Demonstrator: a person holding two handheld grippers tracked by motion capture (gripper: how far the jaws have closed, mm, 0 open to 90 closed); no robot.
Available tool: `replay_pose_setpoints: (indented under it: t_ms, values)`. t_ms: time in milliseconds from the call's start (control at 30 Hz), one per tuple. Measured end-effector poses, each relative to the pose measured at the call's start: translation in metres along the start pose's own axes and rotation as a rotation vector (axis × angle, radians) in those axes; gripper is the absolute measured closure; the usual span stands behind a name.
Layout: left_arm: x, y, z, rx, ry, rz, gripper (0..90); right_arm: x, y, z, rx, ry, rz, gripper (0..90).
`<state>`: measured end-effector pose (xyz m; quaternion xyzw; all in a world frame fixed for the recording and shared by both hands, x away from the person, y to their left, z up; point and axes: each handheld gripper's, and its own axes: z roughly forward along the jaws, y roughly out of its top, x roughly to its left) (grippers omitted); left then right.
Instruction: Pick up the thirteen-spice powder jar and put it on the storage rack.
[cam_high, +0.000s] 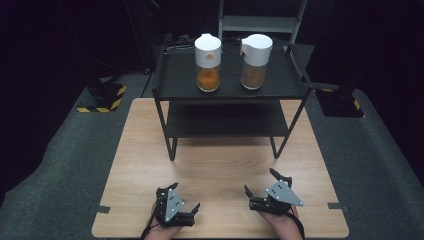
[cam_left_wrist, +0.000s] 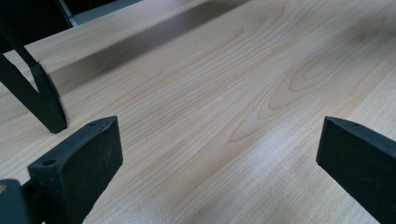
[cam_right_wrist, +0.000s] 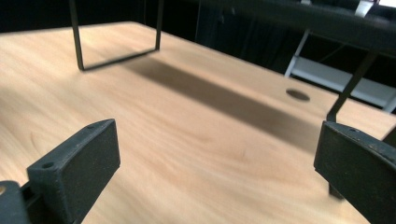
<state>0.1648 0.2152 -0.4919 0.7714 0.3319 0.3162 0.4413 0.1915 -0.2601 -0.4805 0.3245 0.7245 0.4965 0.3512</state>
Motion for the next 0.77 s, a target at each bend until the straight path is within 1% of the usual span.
replay_pose_setpoints:
  t_ms: [133,167,233,267,333,367,633,667,700,767]
  values:
    - [-0.001,0.000,0.000,0.003,0.003,-0.002,0.6,-0.001,-0.013,0.001,0.046,-0.006,0.005,0.0]
    - [-0.001,0.000,0.000,0.003,0.003,-0.002,0.6,-0.001,-0.013,0.001,0.046,-0.006,0.005,0.0]
    - [-0.001,0.001,0.000,0.003,0.004,0.000,0.6,-0.002,-0.018,0.001,0.068,-0.010,0.005,0.0]
    - [-0.001,0.001,0.000,0.003,0.004,0.000,0.6,-0.002,-0.018,0.001,0.068,-0.010,0.005,0.0]
    - [-0.001,0.001,0.001,0.003,0.005,0.003,0.6,-0.003,-0.021,0.000,0.085,-0.016,0.004,0.0]
    - [-0.002,0.001,0.001,0.004,0.007,0.007,0.6,-0.003,-0.020,0.000,0.100,-0.015,0.003,0.0]
    - [-0.005,0.003,0.001,0.015,0.012,0.030,0.6,0.000,-0.021,-0.004,0.105,-0.031,-0.031,0.0]
    - [-0.005,0.003,0.001,0.016,0.013,0.032,0.6,0.002,-0.022,-0.005,0.105,-0.030,-0.048,0.0]
    - [-0.006,0.003,0.001,0.016,0.014,0.032,0.6,0.002,-0.022,-0.005,0.105,-0.030,-0.048,0.0]
    - [-0.006,0.003,0.002,0.018,0.018,0.032,0.6,0.003,-0.022,-0.005,0.105,-0.027,-0.066,0.0]
